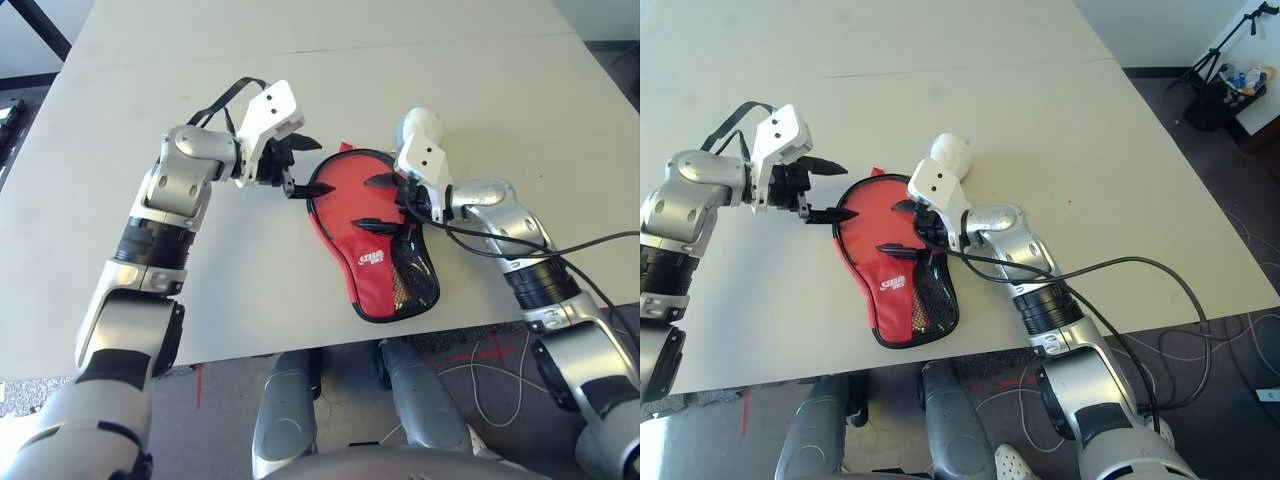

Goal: Store the ping-pong paddle in its case and zip it.

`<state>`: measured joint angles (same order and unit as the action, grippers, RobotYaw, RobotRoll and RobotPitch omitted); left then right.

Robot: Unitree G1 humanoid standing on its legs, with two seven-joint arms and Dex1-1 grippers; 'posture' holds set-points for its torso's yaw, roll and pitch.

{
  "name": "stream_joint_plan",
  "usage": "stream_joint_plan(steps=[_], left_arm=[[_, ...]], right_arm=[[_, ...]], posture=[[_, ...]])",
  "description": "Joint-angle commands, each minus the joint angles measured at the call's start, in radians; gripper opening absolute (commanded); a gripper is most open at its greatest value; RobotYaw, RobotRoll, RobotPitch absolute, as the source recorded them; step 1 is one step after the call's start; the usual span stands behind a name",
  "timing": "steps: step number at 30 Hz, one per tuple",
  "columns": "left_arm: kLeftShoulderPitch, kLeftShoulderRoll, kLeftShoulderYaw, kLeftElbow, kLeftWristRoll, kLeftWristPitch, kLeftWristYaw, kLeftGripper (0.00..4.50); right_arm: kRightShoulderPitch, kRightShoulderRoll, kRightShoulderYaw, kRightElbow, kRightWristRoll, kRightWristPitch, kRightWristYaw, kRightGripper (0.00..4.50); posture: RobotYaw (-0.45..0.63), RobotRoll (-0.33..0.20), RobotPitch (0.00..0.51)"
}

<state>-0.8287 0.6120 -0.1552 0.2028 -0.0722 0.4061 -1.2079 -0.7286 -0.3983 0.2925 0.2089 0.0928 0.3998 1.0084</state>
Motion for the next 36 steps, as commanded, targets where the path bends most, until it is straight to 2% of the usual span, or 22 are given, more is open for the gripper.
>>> stream_joint_plan(steps=[1,10,19,29,33,36], left_arm=[[0.037,-0.005,-0.036,-0.036,-0.012,0.030,-0.004,4.49],[0.065,-0.049,-0.092,-0.035,-0.007,0.077,0.027,4.49],[0.096,-0.048,-0.134,-0.002,0.016,0.057,0.050,4.49],[0.093,-0.059,-0.130,0.030,0.012,0.027,0.063,4.49],[0.097,-0.060,-0.130,0.039,0.014,0.013,0.065,4.49],[0.098,-0.060,-0.130,0.040,0.013,0.011,0.065,4.49]], right_arm=[[0.050,-0.008,0.057,0.056,-0.030,0.047,0.019,4.50],[0.048,-0.018,0.054,0.050,-0.029,0.054,0.024,4.50],[0.037,-0.042,0.033,0.019,-0.006,0.086,0.045,4.50],[-0.024,-0.158,-0.048,-0.050,0.092,0.125,0.173,4.50],[-0.084,-0.240,-0.094,-0.047,0.151,0.152,0.269,4.50],[-0.146,-0.260,-0.120,0.020,0.150,0.121,0.275,4.50]], posture=[[-0.06,0.000,0.299],[-0.07,0.000,0.298],[-0.08,0.000,0.298],[-0.08,0.000,0.293],[-0.08,0.000,0.290],[-0.08,0.000,0.288]])
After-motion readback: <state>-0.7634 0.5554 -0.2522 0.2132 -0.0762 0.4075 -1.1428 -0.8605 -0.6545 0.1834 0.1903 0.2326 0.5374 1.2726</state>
